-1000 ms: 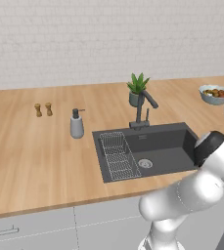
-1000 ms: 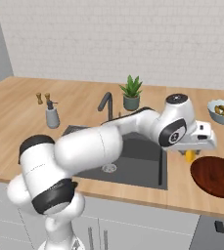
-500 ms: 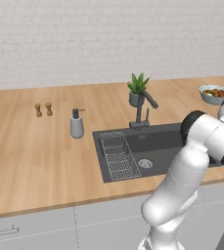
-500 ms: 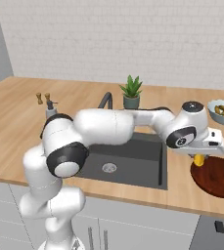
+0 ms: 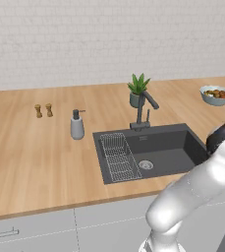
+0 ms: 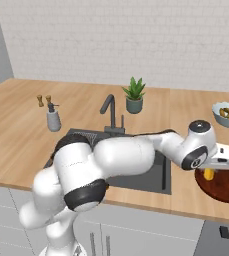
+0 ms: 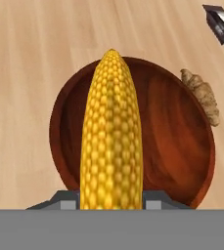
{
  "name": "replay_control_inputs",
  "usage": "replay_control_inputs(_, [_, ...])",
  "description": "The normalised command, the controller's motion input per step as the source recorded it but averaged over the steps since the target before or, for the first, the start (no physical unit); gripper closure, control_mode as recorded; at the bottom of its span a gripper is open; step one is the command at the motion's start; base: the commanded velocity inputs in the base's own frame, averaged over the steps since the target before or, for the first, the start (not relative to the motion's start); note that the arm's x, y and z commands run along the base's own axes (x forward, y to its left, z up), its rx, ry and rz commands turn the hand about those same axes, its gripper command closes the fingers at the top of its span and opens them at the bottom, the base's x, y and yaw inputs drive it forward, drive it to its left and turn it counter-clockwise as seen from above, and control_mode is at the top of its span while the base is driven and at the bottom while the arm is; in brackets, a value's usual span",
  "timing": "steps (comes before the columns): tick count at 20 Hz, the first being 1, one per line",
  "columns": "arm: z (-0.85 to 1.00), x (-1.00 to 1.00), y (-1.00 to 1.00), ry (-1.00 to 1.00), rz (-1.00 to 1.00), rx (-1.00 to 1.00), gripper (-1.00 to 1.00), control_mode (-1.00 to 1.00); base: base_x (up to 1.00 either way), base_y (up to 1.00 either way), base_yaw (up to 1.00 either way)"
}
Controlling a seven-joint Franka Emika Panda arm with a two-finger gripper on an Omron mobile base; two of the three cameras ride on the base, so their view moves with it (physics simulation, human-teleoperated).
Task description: Pick the corn from the sink and place it in the bowl. Then pick the bowl and place it in the microwave. Then close the microwave door and press the start button.
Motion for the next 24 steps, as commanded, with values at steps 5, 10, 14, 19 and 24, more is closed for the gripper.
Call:
replay_control_inputs(5, [-0.03, 0.08, -0.19, 0.0, 0.0, 0.03, 1.0, -1.0, 0.0, 0.0, 0.0])
replay_control_inputs(10, [-0.25, 0.23, -0.02, 0.0, 0.0, 0.0, 1.0, -1.0, 0.0, 0.0, 0.0])
replay_control_inputs(14, [-0.26, 0.12, -0.05, 0.0, 0.0, 0.0, 1.0, -1.0, 0.0, 0.0, 0.0])
replay_control_inputs(19, [-0.32, 0.04, -0.16, 0.0, 0.0, 0.0, 1.0, -1.0, 0.0, 0.0, 0.0])
replay_control_inputs(24, [-0.27, 0.13, -0.19, 0.0, 0.0, 0.0, -1.0, -1.0, 0.0, 0.0, 0.0])
